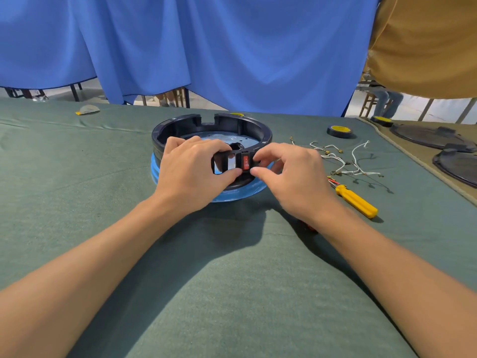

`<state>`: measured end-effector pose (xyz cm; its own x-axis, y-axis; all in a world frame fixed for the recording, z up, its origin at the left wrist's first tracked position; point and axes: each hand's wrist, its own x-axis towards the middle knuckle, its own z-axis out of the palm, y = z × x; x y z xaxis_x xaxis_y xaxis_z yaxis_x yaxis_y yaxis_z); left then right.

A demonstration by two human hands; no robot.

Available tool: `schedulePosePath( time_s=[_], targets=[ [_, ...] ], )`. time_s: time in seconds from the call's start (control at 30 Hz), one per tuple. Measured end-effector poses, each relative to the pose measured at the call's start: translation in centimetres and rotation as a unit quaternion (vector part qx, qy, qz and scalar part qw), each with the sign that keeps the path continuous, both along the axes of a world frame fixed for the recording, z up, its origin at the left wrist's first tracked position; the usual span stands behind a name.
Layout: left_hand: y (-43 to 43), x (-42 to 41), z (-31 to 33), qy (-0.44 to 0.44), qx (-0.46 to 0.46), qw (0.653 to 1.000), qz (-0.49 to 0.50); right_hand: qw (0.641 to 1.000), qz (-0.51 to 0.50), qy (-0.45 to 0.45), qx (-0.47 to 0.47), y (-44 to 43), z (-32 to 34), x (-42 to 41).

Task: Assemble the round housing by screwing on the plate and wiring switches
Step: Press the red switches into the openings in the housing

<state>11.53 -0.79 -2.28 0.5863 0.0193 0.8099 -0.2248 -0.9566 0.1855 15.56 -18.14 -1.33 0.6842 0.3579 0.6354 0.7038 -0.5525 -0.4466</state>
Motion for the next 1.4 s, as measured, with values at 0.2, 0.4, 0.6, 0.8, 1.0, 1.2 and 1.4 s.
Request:
schedulePosePath(
  time_s=[0.2,0.4,0.6,0.8,1.0,1.2,1.4],
  targets=[
    [-0.2,0.2,0.0,0.011,-0.043,0.999,0.018,0.999,-0.033,0.017,0.032,0.8,-0.2,0.1],
    [-0.5,0.2,-0.2,0.007,-0.065,0.997,0.031,0.998,-0.058,0.018,0.025,1.0,-0.2,0.0],
    [-0.7,0.4,0.2,0.013,-0.087,0.996,0.029,0.995,-0.090,0.039,-0.008,0.7,0.3,-0.3],
    [-1.4,0.5,0.4,0.019,-0.096,0.992,0.082,0.990,-0.061,0.095,-0.080,-3.8,3.1,0.7],
    [-1.8,0.7,0.3,0.011,-0.104,0.989,0.101,0.958,-0.015,0.222,-0.181,-8.1,4.1,1.5],
    [-1.2,0.3,-0.3,-0.023,-0.070,0.996,0.046,0.936,-0.040,0.194,-0.290,-8.9,3.5,1.3],
    [-1.8,-0.3,-0.3,-0.029,-0.056,0.997,0.047,0.914,-0.058,0.197,-0.349,-8.8,3.6,0.7]
  ],
)
